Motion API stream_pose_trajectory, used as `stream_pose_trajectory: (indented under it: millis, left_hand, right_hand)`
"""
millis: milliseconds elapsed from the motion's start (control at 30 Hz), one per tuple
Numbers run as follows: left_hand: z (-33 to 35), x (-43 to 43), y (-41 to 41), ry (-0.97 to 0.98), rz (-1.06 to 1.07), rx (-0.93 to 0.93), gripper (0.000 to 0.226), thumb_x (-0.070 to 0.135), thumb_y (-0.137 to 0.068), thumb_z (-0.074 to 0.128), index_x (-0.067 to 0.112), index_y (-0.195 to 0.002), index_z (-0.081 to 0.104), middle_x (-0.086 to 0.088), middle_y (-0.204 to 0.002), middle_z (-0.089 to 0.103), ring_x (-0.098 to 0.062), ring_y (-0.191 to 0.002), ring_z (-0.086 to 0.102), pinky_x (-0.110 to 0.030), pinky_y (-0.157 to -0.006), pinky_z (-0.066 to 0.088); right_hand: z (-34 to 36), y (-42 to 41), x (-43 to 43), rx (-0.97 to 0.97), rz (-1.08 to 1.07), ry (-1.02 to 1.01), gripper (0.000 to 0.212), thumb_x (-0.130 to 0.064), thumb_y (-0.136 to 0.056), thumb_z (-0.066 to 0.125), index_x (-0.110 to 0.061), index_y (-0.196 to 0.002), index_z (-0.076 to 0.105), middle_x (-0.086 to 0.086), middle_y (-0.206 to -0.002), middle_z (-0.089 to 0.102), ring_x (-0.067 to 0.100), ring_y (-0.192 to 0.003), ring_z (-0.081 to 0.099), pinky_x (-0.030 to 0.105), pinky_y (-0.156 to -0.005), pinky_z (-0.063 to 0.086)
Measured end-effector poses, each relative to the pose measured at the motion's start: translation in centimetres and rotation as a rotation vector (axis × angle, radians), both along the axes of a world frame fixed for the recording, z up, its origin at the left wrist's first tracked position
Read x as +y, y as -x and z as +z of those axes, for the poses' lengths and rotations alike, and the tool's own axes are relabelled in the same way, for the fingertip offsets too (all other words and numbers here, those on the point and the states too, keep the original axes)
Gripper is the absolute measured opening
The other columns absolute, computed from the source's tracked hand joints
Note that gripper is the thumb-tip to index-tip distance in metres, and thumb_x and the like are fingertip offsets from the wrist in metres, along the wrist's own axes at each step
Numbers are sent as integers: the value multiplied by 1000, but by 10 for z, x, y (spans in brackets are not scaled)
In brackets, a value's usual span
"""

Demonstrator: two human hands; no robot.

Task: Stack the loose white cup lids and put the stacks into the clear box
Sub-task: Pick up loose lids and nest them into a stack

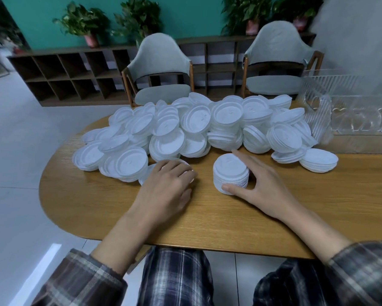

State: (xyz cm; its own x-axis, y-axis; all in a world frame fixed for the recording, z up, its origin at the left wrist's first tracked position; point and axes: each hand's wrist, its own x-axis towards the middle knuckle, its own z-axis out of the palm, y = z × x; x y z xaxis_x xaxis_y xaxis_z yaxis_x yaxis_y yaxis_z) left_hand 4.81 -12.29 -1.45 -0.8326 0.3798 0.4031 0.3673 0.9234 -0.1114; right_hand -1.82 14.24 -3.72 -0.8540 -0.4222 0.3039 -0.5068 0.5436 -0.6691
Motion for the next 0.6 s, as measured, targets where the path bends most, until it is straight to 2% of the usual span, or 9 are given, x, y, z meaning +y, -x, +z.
stream_pose_trajectory:
  millis: [67, 200, 300, 400, 467, 533, 600]
  left_hand:
    - [0, -2, 0, 19, 19, -8, 39, 15, -72, 84, 17, -110, 74, 2, -110, 74, -25, -106, 68, -43, -92, 54]
    - [-4, -1, 2, 47, 17, 22, 30, 4, -80, 69, 18, -107, 72, 2, -94, 70, -27, -89, 67, -40, -77, 51]
    - [-2, 2, 1, -58, -16, 102, 36, 1, -84, 72, 16, -117, 70, 0, -93, 70, -28, -82, 67, -40, -72, 51]
    - [4, 11, -2, -373, -54, 109, 48, -1, -88, 70, 14, -134, 66, 1, -105, 66, -13, -82, 59, -28, -72, 50]
    - [10, 20, -2, -665, -54, 103, 49, 1, -91, 71, 15, -138, 65, 6, -106, 63, -4, -87, 57, -22, -78, 50]
    - [15, 30, -2, -958, -5, 75, 47, 4, -93, 73, 20, -137, 66, 7, -113, 67, -10, -100, 65, -21, -83, 54]
    - [22, 41, -2, -1266, 34, -33, 46, 2, -95, 71, 24, -135, 67, 5, -115, 71, -13, -104, 69, -17, -82, 55]
  right_hand:
    - [1, 0, -4, 1, -1, 2, 91, -57, -80, 82, -41, -158, 37, -30, -145, 44, -29, -126, 31, -2, -102, 21]
    - [-4, -3, -6, -3, -22, 34, 90, -61, -79, 80, -42, -157, 38, -25, -145, 50, -7, -135, 42, 24, -112, 35]
    - [-5, -5, -4, 3, -39, 41, 89, -60, -79, 81, -42, -156, 40, -26, -142, 51, -4, -135, 45, 25, -112, 36]
    - [-4, -5, -5, 21, -54, 64, 88, -54, -78, 85, -37, -154, 45, -26, -144, 51, -7, -136, 43, 13, -110, 33]
    - [-5, -5, -5, 26, -57, 74, 87, -52, -78, 86, -35, -153, 47, -25, -145, 51, -5, -136, 45, 14, -110, 34]
    - [-5, -4, -4, 24, -57, 82, 86, -51, -77, 87, -35, -152, 47, -24, -144, 51, -3, -136, 46, 20, -110, 36]
    - [-6, -3, -4, 20, -54, 84, 87, -53, -77, 86, -36, -153, 46, -24, -145, 51, -3, -136, 46, 21, -111, 36]
